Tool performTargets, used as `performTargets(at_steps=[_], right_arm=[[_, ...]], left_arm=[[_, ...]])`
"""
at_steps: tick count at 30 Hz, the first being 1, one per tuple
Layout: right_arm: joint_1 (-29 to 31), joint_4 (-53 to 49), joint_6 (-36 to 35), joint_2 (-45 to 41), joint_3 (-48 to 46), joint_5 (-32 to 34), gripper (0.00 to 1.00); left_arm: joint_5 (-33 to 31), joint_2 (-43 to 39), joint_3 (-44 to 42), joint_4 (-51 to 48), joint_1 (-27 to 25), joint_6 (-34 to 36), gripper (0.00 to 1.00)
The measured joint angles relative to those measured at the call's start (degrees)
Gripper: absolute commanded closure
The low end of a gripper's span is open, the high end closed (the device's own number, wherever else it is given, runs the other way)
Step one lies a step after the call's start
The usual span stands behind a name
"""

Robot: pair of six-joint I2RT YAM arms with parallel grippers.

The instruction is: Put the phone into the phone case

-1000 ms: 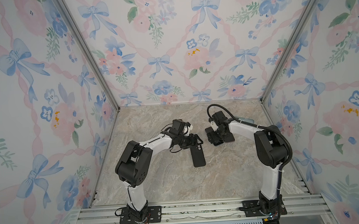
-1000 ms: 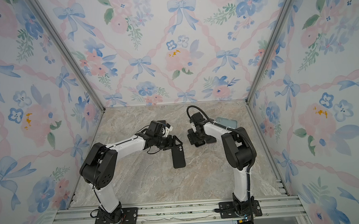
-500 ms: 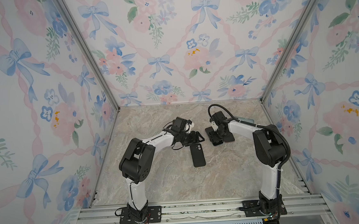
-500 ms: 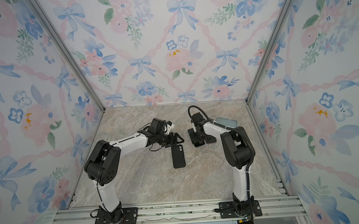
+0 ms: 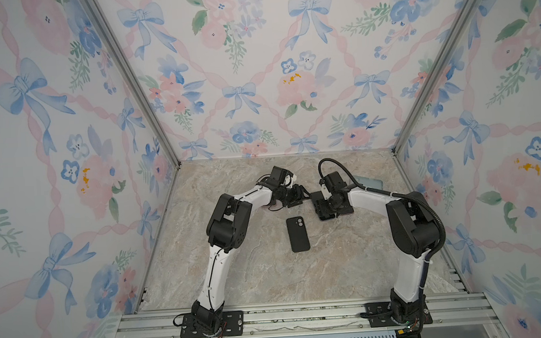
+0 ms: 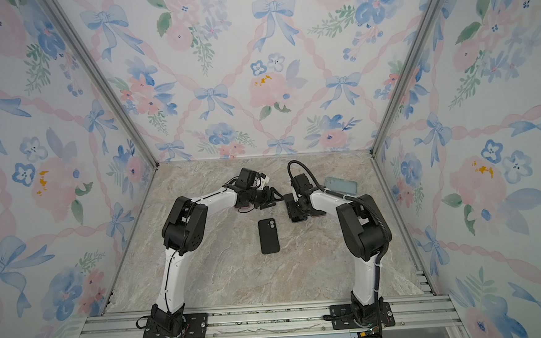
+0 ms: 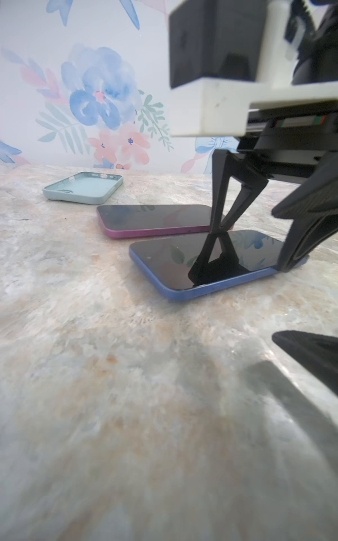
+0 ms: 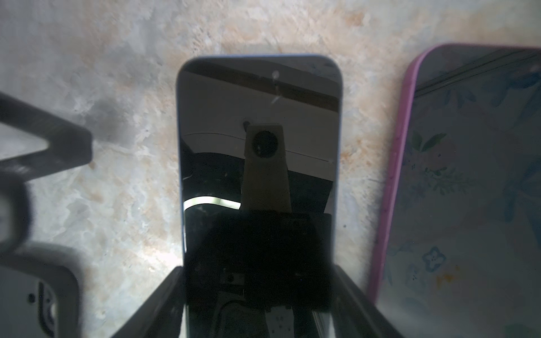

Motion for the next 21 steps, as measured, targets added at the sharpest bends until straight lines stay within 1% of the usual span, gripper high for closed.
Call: performTargets(at_steps=[3, 8, 10, 12, 16, 21], right_arm=[[0.1, 1.2, 0.5, -0.7, -1.1, -1.1, 0.37], [0.1, 2.9, 1.1, -1.3, -2.4, -2.8, 0.38], [0.1, 3.3, 1.2, -1.5, -2.7, -3.1, 0.38], [0.1, 3.7, 1.2, -1.6, -3.0, -3.3, 0.38], [0.1, 4.2, 1.4, -1.7, -3.2, -3.8, 0.38], [0.1, 4.4, 1.5, -1.7, -3.2, -4.6, 0.38]], left_arm=[[0.7, 3.1, 3.6, 0.0, 0.0, -0.6, 0.45], [1.9, 6.4, 7.3, 0.4, 0.4, -1.5, 0.50], [2.6, 7.1, 7.7, 1.2, 0.7, -2.1, 0.52], [3.5, 7.7, 7.9, 2.5, 1.0, -2.6, 0.56], [5.9, 9.3, 8.2, 5.7, 1.3, -4.1, 0.59], [8.2, 10.8, 8.3, 9.5, 1.4, -5.8, 0.68]])
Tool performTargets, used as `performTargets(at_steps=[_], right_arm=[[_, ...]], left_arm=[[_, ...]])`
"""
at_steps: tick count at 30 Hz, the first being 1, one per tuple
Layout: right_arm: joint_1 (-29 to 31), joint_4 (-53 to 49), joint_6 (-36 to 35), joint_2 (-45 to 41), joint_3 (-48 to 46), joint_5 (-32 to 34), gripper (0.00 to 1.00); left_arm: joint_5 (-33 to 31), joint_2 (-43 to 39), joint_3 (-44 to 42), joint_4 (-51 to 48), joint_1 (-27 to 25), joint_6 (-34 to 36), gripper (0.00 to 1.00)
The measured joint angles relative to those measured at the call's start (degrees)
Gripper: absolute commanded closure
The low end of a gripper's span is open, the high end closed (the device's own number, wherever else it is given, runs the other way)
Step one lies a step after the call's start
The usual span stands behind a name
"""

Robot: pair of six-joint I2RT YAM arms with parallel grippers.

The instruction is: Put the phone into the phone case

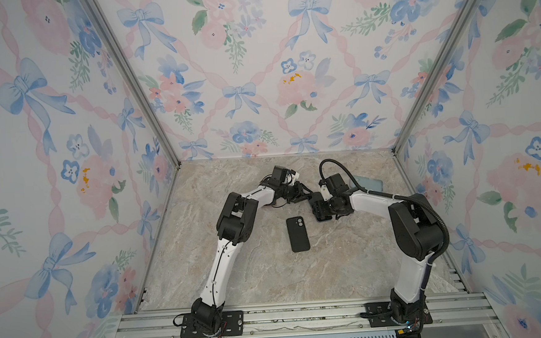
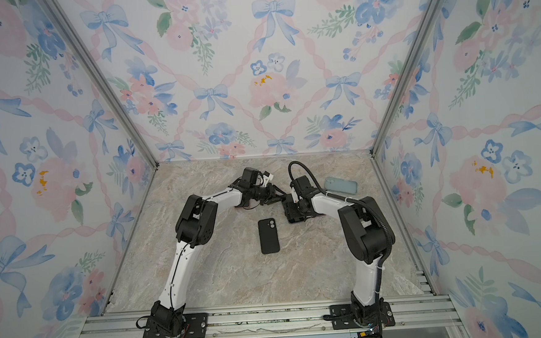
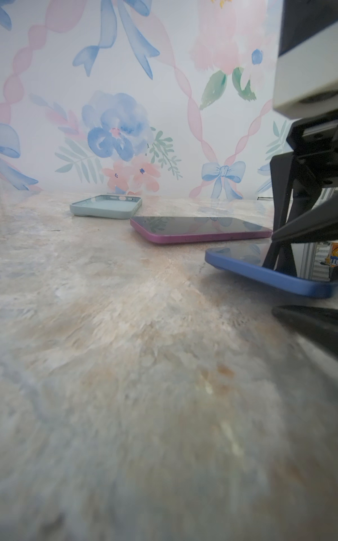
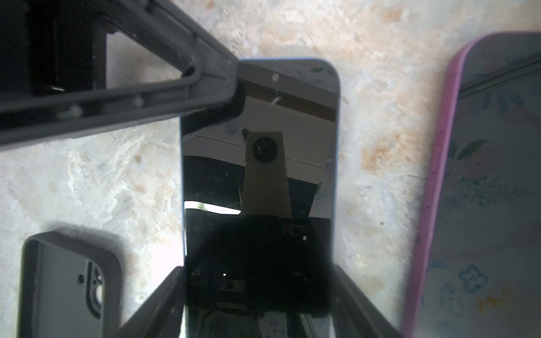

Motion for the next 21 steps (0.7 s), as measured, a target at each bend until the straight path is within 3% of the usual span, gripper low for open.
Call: performTargets(at_steps=[21], right_arm=[[0.1, 0.4, 0.0, 0.0, 0.0, -1.5, 0.34]], left_arm=[[2.5, 0.3, -4.3, 9.1, 0.1, -3.8, 0.81]])
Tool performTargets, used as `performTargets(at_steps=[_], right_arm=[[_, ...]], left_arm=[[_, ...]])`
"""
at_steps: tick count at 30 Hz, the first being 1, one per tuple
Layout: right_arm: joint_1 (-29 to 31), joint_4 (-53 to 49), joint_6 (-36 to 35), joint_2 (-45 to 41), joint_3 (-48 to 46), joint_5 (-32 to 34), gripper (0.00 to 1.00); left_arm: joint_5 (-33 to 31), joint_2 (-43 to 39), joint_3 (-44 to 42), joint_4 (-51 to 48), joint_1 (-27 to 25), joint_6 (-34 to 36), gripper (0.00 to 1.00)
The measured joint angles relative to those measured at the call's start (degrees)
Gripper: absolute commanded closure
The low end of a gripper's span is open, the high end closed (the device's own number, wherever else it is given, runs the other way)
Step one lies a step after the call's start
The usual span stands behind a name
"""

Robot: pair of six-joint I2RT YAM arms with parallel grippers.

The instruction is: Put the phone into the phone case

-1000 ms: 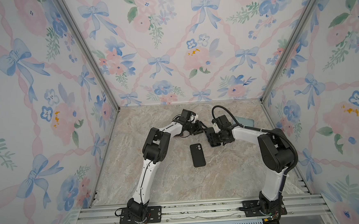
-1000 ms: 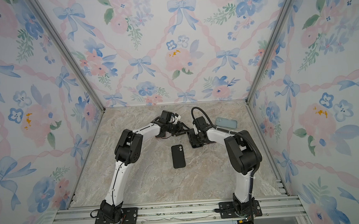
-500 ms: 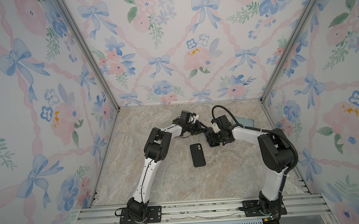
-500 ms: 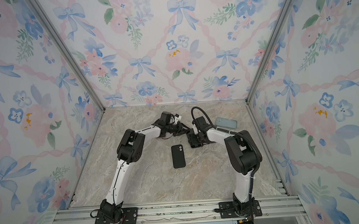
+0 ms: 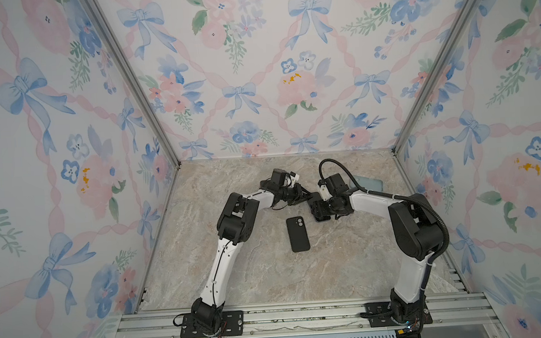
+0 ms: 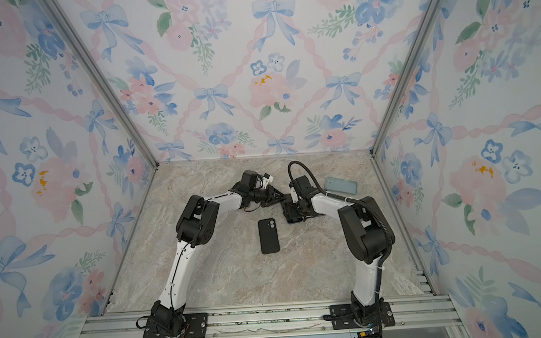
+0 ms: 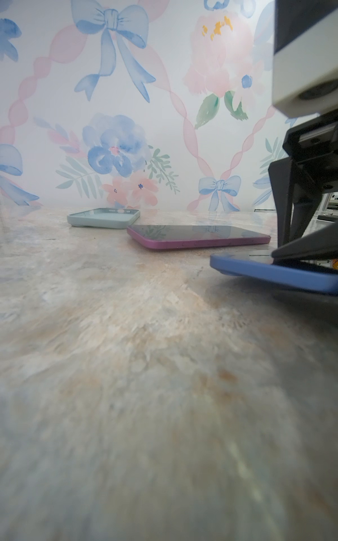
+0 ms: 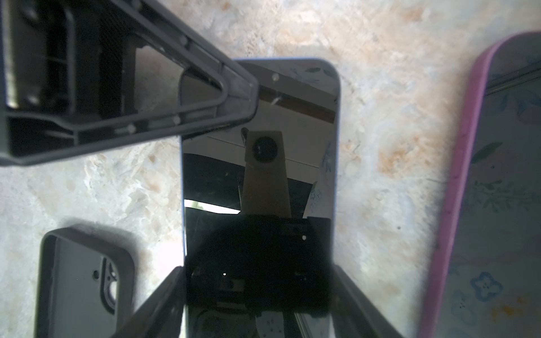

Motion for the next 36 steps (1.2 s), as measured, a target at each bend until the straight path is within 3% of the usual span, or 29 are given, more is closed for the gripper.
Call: performTargets(at_steps=[4, 9, 15, 19, 24, 30, 36], right_arm=[[0.0, 0.0, 0.0, 0.0, 0.0, 0.0, 0.27], [0.0, 0.1, 0.0, -0.1, 0.0, -0.7, 0.10], [0.3, 1.1, 4.0, -3.1, -2.3, -0.7, 0.07], [1.6, 4.5, 15.3, -15.6, -11.5, 1.9, 0.08], [4.1, 16.0, 35.7, -31.8, -24.4, 2.4, 0.18], [2.7, 29.1, 54.0, -34.6, -37.7, 0.0, 0.20], [0.6, 40.7, 62.8, -35.3, -43.5, -2.3, 0.21]], left_arm=[[0.3, 0.0, -0.4, 1.0, 0.1, 0.0, 0.82], [1.2, 0.0, -0.9, 2.3, 0.3, 0.0, 0.83], [1.4, 0.0, -1.5, 3.6, 0.3, -0.5, 0.86], [1.4, -0.2, -2.6, 5.8, 0.3, -2.1, 0.88], [1.3, -1.5, -6.4, 10.9, 0.3, -6.7, 0.90], [0.0, -3.8, -12.6, 17.9, 0.3, -12.3, 0.93], [-1.0, -5.9, -19.2, 26.1, 0.3, -18.3, 0.94]])
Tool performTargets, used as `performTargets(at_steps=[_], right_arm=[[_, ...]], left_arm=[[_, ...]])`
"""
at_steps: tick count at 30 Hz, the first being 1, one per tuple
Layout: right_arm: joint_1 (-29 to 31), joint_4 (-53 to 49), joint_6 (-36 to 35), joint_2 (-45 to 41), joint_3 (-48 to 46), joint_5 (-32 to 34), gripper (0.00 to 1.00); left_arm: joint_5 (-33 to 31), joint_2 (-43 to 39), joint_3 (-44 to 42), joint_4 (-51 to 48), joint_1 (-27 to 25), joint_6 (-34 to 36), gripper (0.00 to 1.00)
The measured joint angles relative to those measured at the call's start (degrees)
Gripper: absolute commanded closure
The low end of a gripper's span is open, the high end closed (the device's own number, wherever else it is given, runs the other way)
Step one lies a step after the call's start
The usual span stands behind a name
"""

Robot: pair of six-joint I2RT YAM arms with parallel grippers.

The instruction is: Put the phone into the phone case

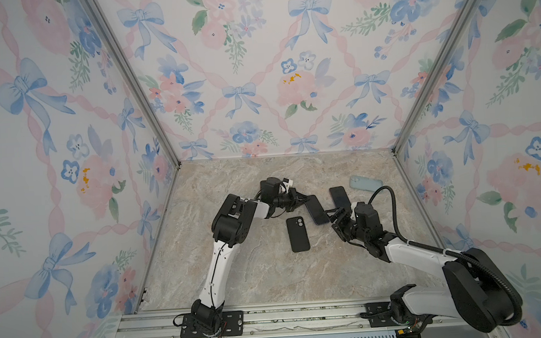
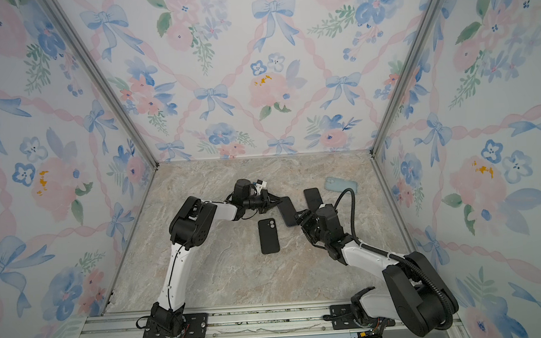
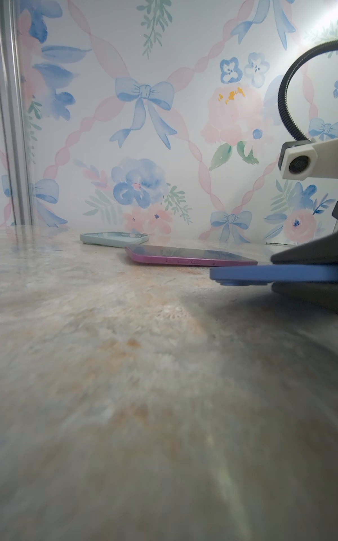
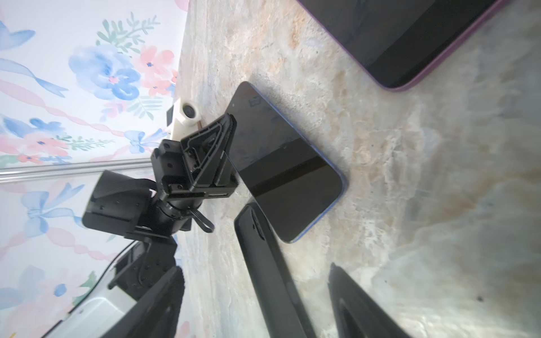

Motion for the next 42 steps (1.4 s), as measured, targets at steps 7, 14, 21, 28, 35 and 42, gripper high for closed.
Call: performTargets(at_steps=[7, 14, 21, 28, 35, 42], right_arm=[[-2.3, 14.8, 6.5, 0.0, -8.0, -1.0, 0.29], [-3.7, 26.3, 9.5, 3.9, -9.8, -2.0, 0.35], [-3.8, 37.3, 12.1, 12.3, -10.6, -3.1, 0.40], [-3.8, 49.2, 15.5, 24.5, -10.8, -3.8, 0.46], [-3.8, 52.9, 15.7, 25.3, -10.5, -3.9, 0.56], [-3.7, 53.4, 15.9, 25.8, -9.1, -4.1, 0.72]], left_arm=[[-0.5, -0.2, -3.7, 9.0, 0.0, -7.2, 0.95], [-1.9, -1.0, -6.3, 13.8, 0.0, -12.1, 0.96], [-3.4, -1.6, -8.1, 20.0, 0.0, -17.4, 0.97], [-3.9, -1.8, -8.8, 23.4, 0.0, -20.5, 0.97], [-4.2, -2.8, -10.1, 24.5, -0.2, -21.1, 0.96], [-4.2, -3.5, -10.9, 25.1, -0.7, -21.1, 0.96]])
